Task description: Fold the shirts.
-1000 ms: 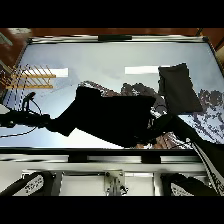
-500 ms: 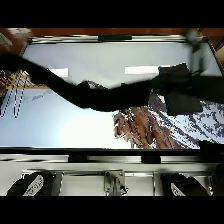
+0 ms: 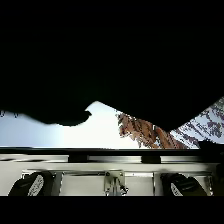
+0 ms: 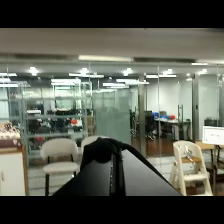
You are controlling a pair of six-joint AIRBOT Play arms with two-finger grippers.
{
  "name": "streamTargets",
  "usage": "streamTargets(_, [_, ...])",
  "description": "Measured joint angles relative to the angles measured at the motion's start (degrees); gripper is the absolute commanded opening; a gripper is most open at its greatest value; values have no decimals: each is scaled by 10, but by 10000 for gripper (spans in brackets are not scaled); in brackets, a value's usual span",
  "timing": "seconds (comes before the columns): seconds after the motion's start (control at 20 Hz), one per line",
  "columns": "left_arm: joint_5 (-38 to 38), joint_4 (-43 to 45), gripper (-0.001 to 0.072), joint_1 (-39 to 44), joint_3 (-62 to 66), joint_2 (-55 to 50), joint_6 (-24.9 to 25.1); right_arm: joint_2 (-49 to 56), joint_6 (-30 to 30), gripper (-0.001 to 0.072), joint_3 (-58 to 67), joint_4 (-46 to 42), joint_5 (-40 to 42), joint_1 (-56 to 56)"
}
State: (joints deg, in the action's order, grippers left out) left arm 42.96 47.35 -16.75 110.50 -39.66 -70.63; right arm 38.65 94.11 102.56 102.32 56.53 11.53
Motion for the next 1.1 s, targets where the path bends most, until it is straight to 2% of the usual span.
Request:
streamTargets(0.25, [41,82,29,0,-22,1,-5,24,-33,61,9,-76,126,0])
streamTargets(0.4, [88,104,29,0,-93,-9,-6,87,-45,61,10,-117,230,0])
streamTargets(0.55, [112,114,29,0,-196,-29,-6,178,-50,61,10,-137,288,0])
streamTargets(0.75, [106,118,29,1,-316,-89,-7,333,-54,62,10,-161,301,0])
streamTargets(1.0, [95,95,29,11,-370,-211,-7,511,-76,62,10,-173,255,0])
streamTargets(1.05, [95,90,29,19,-373,-235,-7,537,-87,70,11,-174,248,0])
streamTargets(1.1, [96,87,30,28,-376,-258,-7,559,-98,117,10,-174,243,-1])
